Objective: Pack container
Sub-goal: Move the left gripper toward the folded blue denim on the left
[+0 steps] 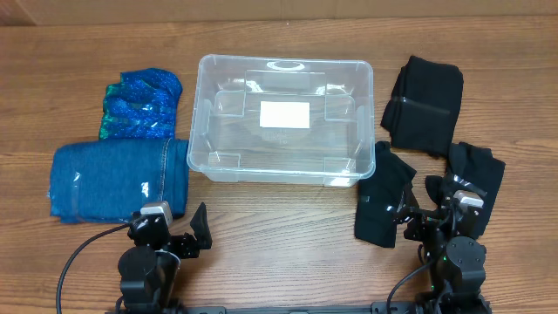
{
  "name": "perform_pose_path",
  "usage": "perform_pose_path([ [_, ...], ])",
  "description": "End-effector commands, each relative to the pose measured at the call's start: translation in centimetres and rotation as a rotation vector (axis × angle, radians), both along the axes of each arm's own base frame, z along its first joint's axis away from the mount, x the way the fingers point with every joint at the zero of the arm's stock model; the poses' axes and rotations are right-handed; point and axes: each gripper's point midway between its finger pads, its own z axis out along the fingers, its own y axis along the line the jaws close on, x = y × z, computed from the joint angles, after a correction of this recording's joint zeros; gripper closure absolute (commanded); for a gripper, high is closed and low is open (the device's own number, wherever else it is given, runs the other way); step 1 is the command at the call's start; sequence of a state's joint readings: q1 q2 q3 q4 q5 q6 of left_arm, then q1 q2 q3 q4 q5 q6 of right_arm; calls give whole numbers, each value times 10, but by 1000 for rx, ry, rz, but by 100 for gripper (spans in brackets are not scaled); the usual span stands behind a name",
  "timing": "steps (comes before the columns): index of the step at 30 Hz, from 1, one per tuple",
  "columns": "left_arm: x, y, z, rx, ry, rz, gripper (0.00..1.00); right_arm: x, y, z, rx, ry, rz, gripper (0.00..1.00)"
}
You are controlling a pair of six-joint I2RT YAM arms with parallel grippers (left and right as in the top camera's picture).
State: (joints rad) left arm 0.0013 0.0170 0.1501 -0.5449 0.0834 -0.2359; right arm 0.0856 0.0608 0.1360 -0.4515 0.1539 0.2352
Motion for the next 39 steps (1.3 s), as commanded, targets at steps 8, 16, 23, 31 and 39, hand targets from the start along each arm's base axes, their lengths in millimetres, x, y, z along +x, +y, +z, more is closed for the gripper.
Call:
perform_pose_path([
  [8, 1, -2, 2, -8, -15, -10, 0, 0, -1, -1, 4, -4, -7, 0],
  [16, 2, -8, 7, -26, -33, -38, 0, 0, -1, -1, 4, -4, -7, 0],
  [23, 1, -13, 7, -159, -16, -14, 0, 0, -1, -1, 4, -4, -7, 0],
  [31, -2, -21, 13, -186, -16, -55, 0, 0, -1, -1, 4, -4, -7, 0],
  [39, 10, 23, 193, 90, 7, 106, 0, 0, -1, -1, 4, -4, -7, 0],
])
